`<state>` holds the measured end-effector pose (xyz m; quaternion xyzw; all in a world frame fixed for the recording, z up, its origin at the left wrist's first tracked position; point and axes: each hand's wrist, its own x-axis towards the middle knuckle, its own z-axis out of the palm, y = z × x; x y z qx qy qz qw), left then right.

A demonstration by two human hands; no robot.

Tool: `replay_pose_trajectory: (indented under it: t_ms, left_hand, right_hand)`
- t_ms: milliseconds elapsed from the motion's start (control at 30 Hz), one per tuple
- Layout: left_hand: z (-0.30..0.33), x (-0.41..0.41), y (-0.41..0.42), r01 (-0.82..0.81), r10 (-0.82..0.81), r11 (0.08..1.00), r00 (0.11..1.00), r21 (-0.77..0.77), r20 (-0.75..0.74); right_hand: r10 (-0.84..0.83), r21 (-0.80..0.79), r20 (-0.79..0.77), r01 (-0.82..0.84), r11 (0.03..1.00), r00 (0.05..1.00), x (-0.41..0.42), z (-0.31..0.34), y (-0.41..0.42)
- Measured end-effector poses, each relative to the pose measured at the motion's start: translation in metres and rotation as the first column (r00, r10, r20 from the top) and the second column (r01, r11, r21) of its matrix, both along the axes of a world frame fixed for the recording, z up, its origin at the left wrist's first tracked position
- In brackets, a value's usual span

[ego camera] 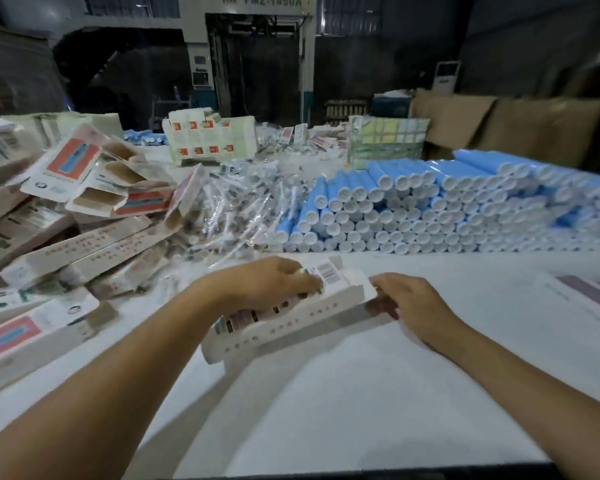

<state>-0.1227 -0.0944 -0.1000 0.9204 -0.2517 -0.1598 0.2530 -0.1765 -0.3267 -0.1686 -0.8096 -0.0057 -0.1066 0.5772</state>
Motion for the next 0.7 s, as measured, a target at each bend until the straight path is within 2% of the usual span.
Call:
replay_pose_trajectory:
  t_ms: [33, 67, 133, 200, 300, 400, 567, 700]
  left_hand:
    - [-0.007, -0.001, -0.013, 0.024, -0.025, 0.998, 1.0, 0.062, 0.013]
    - [-0.012, -0.002, -0.025, 0.041, -0.043, 0.993, 0.999, 0.11, 0.024]
    - [-0.02, -0.004, -0.042, 0.069, -0.076, 0.986, 0.996, 0.15, 0.043]
    - [-0.024, -0.007, -0.052, 0.098, -0.109, 0.987, 0.99, 0.125, 0.089]
    - [-0.031, -0.015, -0.054, 0.042, -0.07, 0.992, 0.967, 0.116, 0.246]
    - [-0.039, -0.022, -0.058, -0.001, -0.069, 0.988, 0.892, 0.153, 0.446]
    - [-0.047, -0.025, -0.061, 0.026, -0.162, 0.976, 0.75, 0.217, 0.641]
    - [-0.055, -0.026, -0.059, 0.022, -0.185, 0.972, 0.686, 0.234, 0.704]
  right_hand:
    - [0.008, 0.169, -0.017, -0.005, 0.986, 1.0, 0.0, 0.003, -0.003]
    - [0.012, 0.225, -0.025, -0.006, 0.974, 1.0, -0.001, 0.005, -0.006]
    - [0.015, 0.193, -0.037, -0.008, 0.981, 0.999, -0.002, 0.006, -0.009]
    - [-0.023, 0.135, -0.038, 0.028, 0.99, 0.999, -0.001, 0.005, -0.01]
    - [-0.064, 0.15, -0.058, 0.072, 0.986, 0.996, 0.004, 0.004, -0.011]
    - [-0.062, 0.172, -0.062, 0.072, 0.982, 0.996, 0.007, 0.002, -0.013]
    - [-0.076, 0.203, -0.066, 0.088, 0.975, 0.995, 0.004, 0.001, -0.012]
    - [-0.168, 0.014, -0.008, 0.168, 0.986, 0.986, 0.009, 0.017, -0.015]
